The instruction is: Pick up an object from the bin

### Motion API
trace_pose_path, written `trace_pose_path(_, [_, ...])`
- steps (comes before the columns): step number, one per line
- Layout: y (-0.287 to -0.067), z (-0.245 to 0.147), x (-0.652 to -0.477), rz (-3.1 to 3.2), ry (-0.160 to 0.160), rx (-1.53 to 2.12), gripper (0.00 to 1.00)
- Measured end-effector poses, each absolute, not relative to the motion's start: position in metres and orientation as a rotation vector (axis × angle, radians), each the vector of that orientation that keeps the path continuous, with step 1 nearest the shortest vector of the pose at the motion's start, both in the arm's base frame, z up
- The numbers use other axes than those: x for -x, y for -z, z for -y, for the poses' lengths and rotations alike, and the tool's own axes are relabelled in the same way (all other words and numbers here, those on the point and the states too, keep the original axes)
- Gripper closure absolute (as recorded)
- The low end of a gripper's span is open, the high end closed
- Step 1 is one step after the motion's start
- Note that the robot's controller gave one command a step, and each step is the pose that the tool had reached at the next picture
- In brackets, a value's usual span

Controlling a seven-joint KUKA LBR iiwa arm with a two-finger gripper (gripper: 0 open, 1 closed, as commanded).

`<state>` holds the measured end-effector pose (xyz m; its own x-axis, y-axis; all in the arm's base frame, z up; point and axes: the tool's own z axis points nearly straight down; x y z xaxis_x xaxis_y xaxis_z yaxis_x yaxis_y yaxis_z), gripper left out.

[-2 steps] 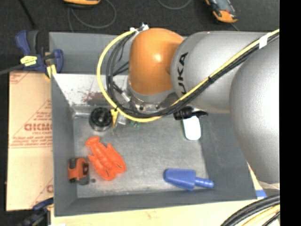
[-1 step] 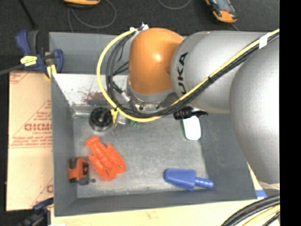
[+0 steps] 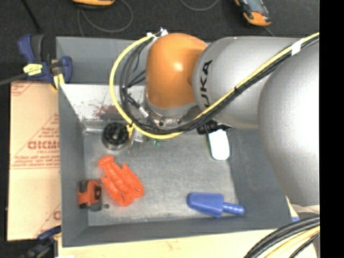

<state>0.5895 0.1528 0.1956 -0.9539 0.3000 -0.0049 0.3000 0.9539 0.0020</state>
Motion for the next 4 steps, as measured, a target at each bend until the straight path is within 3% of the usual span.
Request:
trace_pose_path(1, [-0.159,-0.169,-0.552,-3.132,-0.002,-0.218,0.0])
trace_pose_path(3, [-0.156,-0.177,-0.559,-3.137,0.002,-0.039,0.0])
trace_pose_path(4, [-0.135,-0.179,-0.542,-3.126,0.0,0.268,0.0])
